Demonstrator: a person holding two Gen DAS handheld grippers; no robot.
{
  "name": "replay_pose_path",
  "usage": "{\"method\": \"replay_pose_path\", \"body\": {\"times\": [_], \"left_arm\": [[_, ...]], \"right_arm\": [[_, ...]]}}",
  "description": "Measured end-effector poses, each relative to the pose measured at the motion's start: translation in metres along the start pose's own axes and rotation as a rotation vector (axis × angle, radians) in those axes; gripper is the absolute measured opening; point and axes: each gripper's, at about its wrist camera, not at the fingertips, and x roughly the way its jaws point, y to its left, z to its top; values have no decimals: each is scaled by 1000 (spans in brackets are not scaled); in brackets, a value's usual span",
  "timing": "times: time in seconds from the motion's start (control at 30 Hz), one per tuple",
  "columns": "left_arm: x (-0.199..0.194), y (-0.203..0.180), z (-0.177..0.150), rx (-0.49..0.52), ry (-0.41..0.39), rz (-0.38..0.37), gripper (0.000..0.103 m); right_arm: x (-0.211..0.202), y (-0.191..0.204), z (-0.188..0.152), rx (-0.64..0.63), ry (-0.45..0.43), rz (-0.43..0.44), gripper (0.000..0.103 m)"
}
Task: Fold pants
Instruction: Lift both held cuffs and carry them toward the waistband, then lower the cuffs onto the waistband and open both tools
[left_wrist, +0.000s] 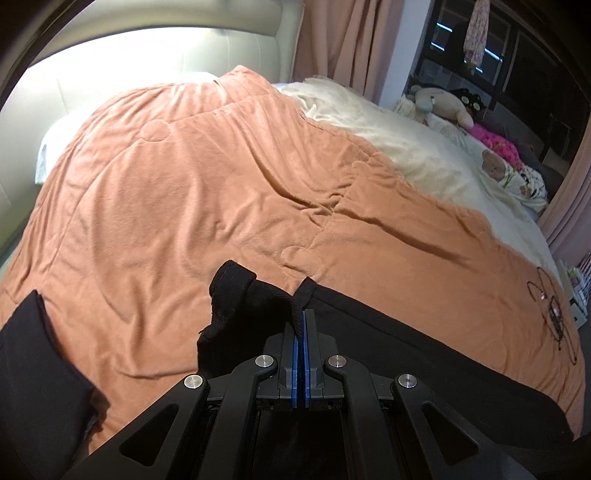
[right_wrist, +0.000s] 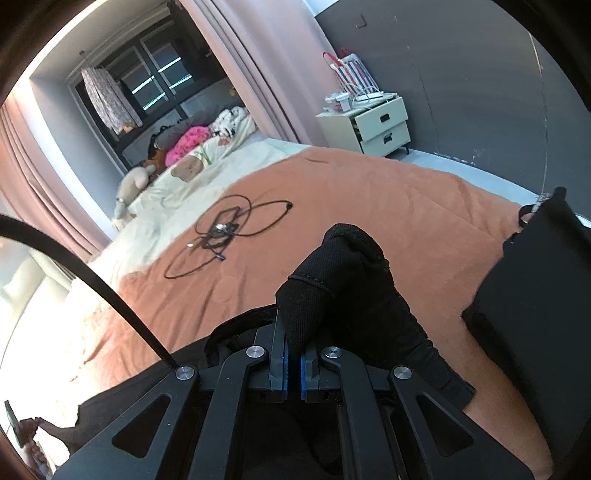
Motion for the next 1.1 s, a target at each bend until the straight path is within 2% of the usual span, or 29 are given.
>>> {"method": "replay_pose_path", "body": {"times": [0.47,0.67,0.77,0.87,0.97,1.0,1.03,1.07,1.1], "left_arm": [[90,-37,9,32,67,82,2],[126,-40,4,47,102,126,2],[140,-40,2,55,119,140,3],[147,-42,3,88,133,149,10],[138,-45,5,126,112,141,36],[133,-44,5,128,94,134,58],[124,-43,6,130,65,123,75],[118,-43,7,130,41,112,80],[110,-41,7,130,20,96,81]], "right_arm": [[87,51,32,-71,73,-156,1],[125,69,41,-106,128,-216,1],[136,76,46,-111,124,-216,1],[147,80,46,-119,150,-222,1],[148,76,47,-137,173,-204,6],[149,70,51,-137,177,-196,10],[145,68,51,-135,180,-177,19],[139,65,51,-130,177,-146,27],[132,62,50,-119,172,-132,53]]}}
